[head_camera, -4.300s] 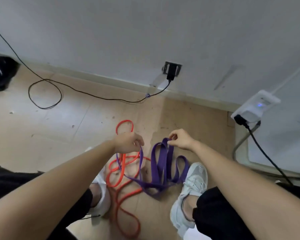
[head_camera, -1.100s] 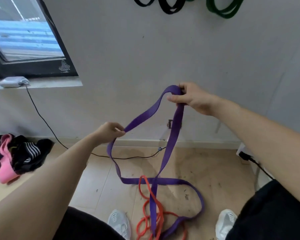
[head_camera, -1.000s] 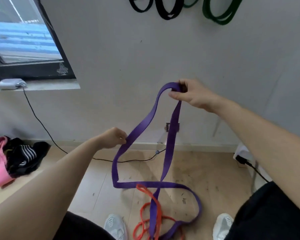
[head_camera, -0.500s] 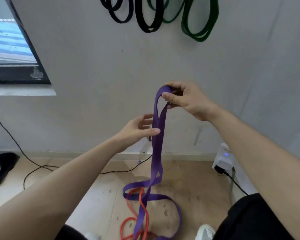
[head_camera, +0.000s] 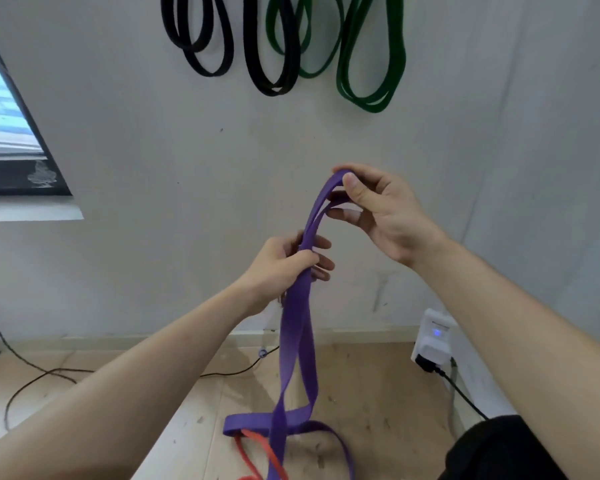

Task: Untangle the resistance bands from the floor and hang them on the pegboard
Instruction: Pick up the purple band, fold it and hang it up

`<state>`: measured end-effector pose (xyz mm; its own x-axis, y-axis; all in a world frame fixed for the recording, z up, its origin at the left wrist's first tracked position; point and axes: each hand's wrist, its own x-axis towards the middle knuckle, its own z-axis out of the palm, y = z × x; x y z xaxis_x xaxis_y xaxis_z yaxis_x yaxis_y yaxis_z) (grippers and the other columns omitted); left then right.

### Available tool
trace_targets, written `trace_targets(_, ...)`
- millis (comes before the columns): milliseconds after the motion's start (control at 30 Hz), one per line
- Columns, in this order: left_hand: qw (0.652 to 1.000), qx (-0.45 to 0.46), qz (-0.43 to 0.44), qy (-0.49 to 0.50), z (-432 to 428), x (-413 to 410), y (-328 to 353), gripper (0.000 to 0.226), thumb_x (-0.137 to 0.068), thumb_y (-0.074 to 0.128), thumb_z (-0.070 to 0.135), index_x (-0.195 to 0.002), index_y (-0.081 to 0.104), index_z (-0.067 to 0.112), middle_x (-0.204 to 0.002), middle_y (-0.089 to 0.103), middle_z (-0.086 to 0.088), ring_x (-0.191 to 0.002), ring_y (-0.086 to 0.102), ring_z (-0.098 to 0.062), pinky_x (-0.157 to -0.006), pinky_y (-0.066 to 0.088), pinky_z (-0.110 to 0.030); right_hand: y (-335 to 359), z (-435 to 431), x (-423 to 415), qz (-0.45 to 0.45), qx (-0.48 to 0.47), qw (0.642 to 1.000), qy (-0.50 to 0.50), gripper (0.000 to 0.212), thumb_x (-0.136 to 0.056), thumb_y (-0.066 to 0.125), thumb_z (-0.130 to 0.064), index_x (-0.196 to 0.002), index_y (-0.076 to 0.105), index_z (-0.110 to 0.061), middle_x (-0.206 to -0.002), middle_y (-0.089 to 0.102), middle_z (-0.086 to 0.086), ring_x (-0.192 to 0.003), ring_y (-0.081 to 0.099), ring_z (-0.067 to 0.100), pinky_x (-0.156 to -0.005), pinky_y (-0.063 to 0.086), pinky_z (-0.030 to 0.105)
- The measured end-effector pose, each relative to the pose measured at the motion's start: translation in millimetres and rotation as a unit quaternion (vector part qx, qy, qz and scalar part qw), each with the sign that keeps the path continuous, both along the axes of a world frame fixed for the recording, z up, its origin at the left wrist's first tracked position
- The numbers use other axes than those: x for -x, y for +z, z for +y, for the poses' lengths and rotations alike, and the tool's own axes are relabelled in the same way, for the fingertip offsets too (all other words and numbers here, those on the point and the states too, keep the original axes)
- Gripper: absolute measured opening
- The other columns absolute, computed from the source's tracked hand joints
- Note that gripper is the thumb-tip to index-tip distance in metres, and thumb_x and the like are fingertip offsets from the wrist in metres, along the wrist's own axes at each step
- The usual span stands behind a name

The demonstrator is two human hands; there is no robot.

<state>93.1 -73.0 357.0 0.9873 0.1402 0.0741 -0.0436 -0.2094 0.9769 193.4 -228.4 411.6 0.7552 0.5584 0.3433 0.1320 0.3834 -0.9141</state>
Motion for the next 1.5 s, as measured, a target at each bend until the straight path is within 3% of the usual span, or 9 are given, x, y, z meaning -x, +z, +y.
trace_targets(300, 0.993, -0.089, 0.017, 0.072, 34, 26, 10, 0.012, -0.092, 0.056, -0.002, -0.094, 0.066, 0.005, -0.064, 0.061, -0.005, -0.055, 0.060, -0.019, -0.060, 0.055, -0.029, -33, -8, -11, 0.098, 0.076, 0.987, 0.098, 0.037, -0.086, 0.063, -0.011, -0.121, 0.061, -0.002, -0.108, 0.068, 0.018, -0.101, 0.067, 0.025, -0.082, 0.059, 0.037)
trace_targets(467, 0.954, -0.277, 0.035, 0.105, 54, 34, -10, 0.017, -0.071, 0.063, 0.026, -0.078, 0.065, 0.011, -0.062, 0.058, -0.005, -0.057, 0.055, -0.021, -0.061, 0.051, -0.040, -40, -2, -5, -0.176, 0.374, 0.910, 0.040, 0.046, -0.085, 0.076, -0.017, -0.129, 0.061, -0.024, -0.124, 0.066, -0.002, -0.116, 0.061, 0.011, -0.093, 0.052, 0.027)
trace_targets(633, 0.912, -0.403, 0.031, 0.064, 53, 43, -12, 0.012, -0.070, 0.069, 0.032, -0.065, 0.058, 0.028, -0.054, 0.055, 0.005, -0.054, 0.054, -0.017, -0.056, 0.041, -0.030, -35, 21, 29, -0.336, 0.437, 0.833, 0.056, 0.081, -0.074, 0.085, -0.032, -0.144, 0.045, -0.033, -0.129, 0.059, -0.014, -0.119, 0.052, 0.001, -0.096, 0.041, 0.016)
trace_targets(733, 0.899, -0.429, 0.025, 0.079, 54, 46, -15, 0.016, -0.060, 0.065, 0.042, -0.068, 0.063, 0.028, -0.055, 0.058, 0.003, -0.059, 0.057, -0.019, -0.054, 0.041, -0.029, -57, 35, 41, -0.340, 0.459, 0.815, 0.094, 0.053, -0.077, 0.082, -0.030, -0.124, 0.060, -0.023, -0.107, 0.067, -0.004, -0.093, 0.064, 0.012, -0.079, 0.052, 0.026)
trace_targets(933, 0.923, -0.372, 0.021, 0.096, 64, 53, -25, 0.038, -0.054, 0.072, 0.059, -0.071, 0.069, 0.026, -0.061, 0.063, 0.002, -0.063, 0.058, -0.022, -0.060, 0.047, -0.036, -59, 32, 41, -0.268, 0.399, 0.869, 0.118, 0.021, -0.086, 0.077, -0.029, -0.100, 0.070, -0.015, -0.081, 0.069, 0.016, -0.061, 0.061, 0.019, -0.052, 0.046, 0.026)
trace_targets(1067, 0.960, -0.277, 0.008, 0.042, 56, 54, -33, 0.031, -0.062, 0.082, 0.037, -0.076, 0.068, 0.013, -0.074, 0.070, -0.007, -0.070, 0.065, -0.021, -0.074, 0.055, -0.043, -53, 29, 46, -0.279, 0.347, 0.891, 0.091, 0.014, -0.087, 0.075, -0.023, -0.100, 0.073, -0.016, -0.082, 0.070, -0.001, -0.067, 0.060, 0.004, -0.058, 0.044, 0.014)
trace_targets(1167, 0.978, -0.207, 0.018, 0.024, 54, 52, -38, 0.021, -0.075, 0.084, 0.011, -0.083, 0.066, 0.003, -0.082, 0.071, -0.016, -0.073, 0.068, -0.023, -0.081, 0.056, -0.048, -48, 26, 44, -0.233, 0.284, 0.927, 0.074, 0.012, -0.089, 0.073, -0.019, -0.101, 0.073, -0.017, -0.083, 0.070, 0.002, -0.073, 0.061, 0.008, -0.070, 0.050, 0.023)
trace_targets(1333, 0.990, -0.139, 0.034, -0.003, 50, 49, -51, 0.025, -0.084, 0.078, 0.003, -0.100, 0.059, 0.002, -0.094, 0.078, -0.009, -0.094, 0.075, -0.024, -0.090, 0.060, -0.047, -33, 16, 29, -0.199, 0.179, 0.963, 0.013, 0.010, -0.091, 0.068, -0.026, -0.100, 0.070, -0.022, -0.082, 0.063, -0.007, -0.079, 0.057, 0.015, -0.080, 0.047, 0.032)
trace_targets(1500, 0.994, -0.107, 0.022, 0.010, 47, 40, -53, 0.026, -0.085, 0.078, 0.006, -0.101, 0.057, 0.004, -0.087, 0.073, -0.012, -0.087, 0.073, -0.030, -0.087, 0.059, -0.047, -33, 6, 15, -0.152, 0.158, 0.976, -0.018, 0.014, -0.091, 0.066, -0.029, -0.100, 0.070, -0.020, -0.084, 0.056, 0.008, -0.079, 0.051, 0.025, -0.079, 0.043, 0.037)
